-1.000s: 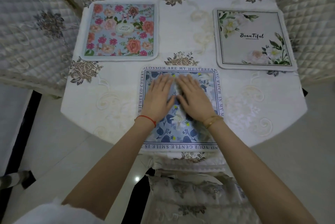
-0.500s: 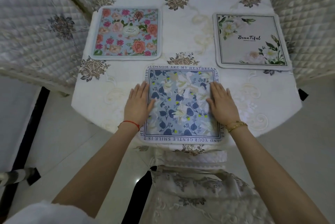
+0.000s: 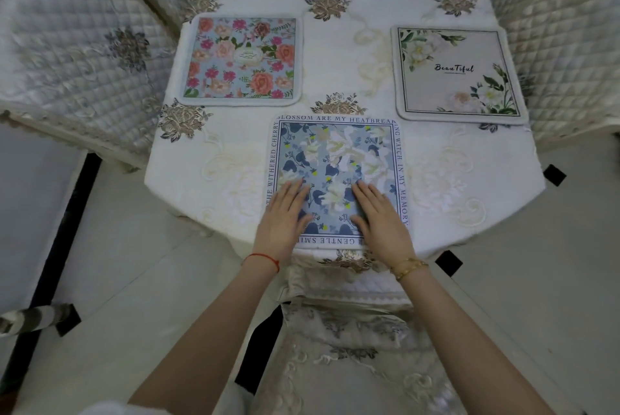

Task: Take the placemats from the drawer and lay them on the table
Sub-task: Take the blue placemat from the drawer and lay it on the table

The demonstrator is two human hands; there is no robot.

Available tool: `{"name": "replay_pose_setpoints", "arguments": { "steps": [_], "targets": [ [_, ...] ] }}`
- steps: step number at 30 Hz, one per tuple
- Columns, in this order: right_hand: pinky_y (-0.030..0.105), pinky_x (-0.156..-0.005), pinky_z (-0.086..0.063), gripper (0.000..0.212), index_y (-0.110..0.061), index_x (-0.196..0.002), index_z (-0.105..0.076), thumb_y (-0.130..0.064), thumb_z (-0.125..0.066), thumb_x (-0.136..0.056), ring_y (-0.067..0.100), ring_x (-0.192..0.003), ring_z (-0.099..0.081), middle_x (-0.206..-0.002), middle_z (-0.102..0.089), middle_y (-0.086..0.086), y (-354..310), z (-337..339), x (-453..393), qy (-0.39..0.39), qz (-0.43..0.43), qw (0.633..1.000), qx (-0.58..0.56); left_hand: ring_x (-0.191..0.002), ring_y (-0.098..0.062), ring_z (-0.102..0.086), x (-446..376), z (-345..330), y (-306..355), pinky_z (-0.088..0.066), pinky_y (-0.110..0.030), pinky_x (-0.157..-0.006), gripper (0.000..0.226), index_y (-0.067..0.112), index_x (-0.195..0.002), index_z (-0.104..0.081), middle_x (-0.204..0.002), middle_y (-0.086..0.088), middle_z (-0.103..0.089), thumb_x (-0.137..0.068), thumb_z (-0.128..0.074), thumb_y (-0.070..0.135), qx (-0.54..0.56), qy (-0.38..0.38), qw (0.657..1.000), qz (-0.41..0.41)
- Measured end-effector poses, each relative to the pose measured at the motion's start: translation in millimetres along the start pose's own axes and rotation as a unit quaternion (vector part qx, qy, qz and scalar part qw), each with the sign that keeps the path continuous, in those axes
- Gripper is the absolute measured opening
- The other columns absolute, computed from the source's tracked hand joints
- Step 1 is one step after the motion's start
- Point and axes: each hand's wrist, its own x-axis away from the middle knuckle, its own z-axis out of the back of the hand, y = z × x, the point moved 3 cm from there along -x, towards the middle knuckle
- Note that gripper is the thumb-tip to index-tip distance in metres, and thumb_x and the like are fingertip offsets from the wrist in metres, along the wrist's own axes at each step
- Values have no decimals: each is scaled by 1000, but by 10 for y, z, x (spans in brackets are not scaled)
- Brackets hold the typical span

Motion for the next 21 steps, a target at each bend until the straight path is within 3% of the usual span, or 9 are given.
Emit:
{"name": "replay_pose_setpoints", "arguments": {
  "steps": [2,7,9,12,16,21],
  "targets": [
    [34,-121,-11,59,-22,-152,-16,-38,-41,-100,11,-147,-8,-159,-14,-6,163,78,112,2,-16,1000,2,-149,-14,1,56,31,-77,-2,-32,-122,65,21,-153,-12,-161,5,-5,-97,-17,53,1,6,1000,3],
    [34,-121,-8,59,-14,-151,-21,-29,-44,-100,17,-148,-9,-159,-16,-1,322,226,335,42,-86,995,-9,-148,-21,-12,309,139,-272,-9,-36,-122,59,12,-151,-24,-159,-4,-19,-100,-41,37,41,33,997,52],
    [36,-121,-8,59,-15,-151,-22,-31,-46,-99,17,-148,-7,-158,-17,-2,170,217,353,55,-74,996,-17,-148,-26,-12,386,161,-219,-11,-39,-122,59,13,-150,-27,-158,-5,-22,-99,-43,38,55,32,996,58],
    [34,-121,-5,61,-18,-152,-18,-36,-44,-99,17,-148,0,-158,-11,-4,-227,19,291,33,-5,999,-4,-148,-30,-3,412,122,15,-10,-47,-121,65,18,-151,-25,-159,-2,-20,-95,-27,52,11,42,998,49],
    [39,-121,-5,60,-21,-152,-13,-46,-26,-99,19,-148,3,-160,-7,-3,-402,-248,241,-4,14,1000,15,-149,-24,0,388,-22,216,-9,-44,-122,72,19,-152,-20,-160,-4,-14,-92,-20,59,-5,13,999,42],
    [37,-122,-7,59,-24,-152,-12,-40,-38,-101,11,-148,2,-160,-9,-7,-3,-113,473,4,-3,1000,-1,-149,-17,-1,418,-75,47,-8,-37,-122,72,21,-153,-12,-161,0,-9,-93,-20,61,12,18,999,24]
  ]
}}
